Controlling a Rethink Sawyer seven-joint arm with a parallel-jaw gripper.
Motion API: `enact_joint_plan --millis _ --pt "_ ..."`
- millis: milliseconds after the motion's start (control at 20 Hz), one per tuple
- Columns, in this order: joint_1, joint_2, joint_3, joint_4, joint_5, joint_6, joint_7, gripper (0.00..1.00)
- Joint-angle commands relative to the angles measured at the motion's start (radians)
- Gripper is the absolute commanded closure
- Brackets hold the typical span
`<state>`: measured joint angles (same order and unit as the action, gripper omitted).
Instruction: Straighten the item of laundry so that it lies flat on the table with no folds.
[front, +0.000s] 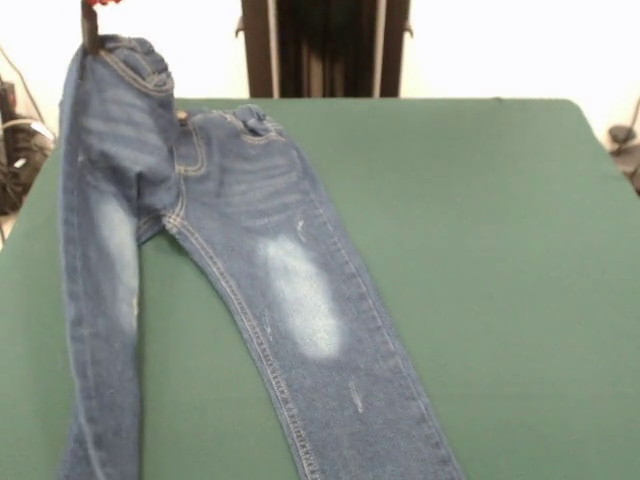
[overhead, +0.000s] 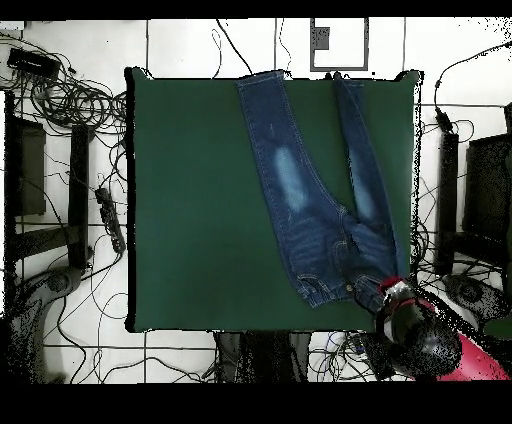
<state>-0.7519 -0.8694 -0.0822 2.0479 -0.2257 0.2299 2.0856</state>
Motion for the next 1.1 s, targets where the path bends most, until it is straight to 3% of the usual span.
enact_joint_plan --millis 50,100,650,950,1100 --pt "-0.014 -0.024 0.163 0.161 -0.057 0.032 -0.033 1.0" --pt "-0.021 -0.023 0.176 0.165 -0.067 0.017 -0.02 0.0" --pt "0.008 0.02 0.193 0.117 -0.108 -0.086 0.041 0.0" --pt "0.092 -0.029 0.14 0.043 -0.112 -0.008 0.043 0.0" --pt "0.127 -0.057 0.168 0.022 -0.046 0.09 0.055 0.0"
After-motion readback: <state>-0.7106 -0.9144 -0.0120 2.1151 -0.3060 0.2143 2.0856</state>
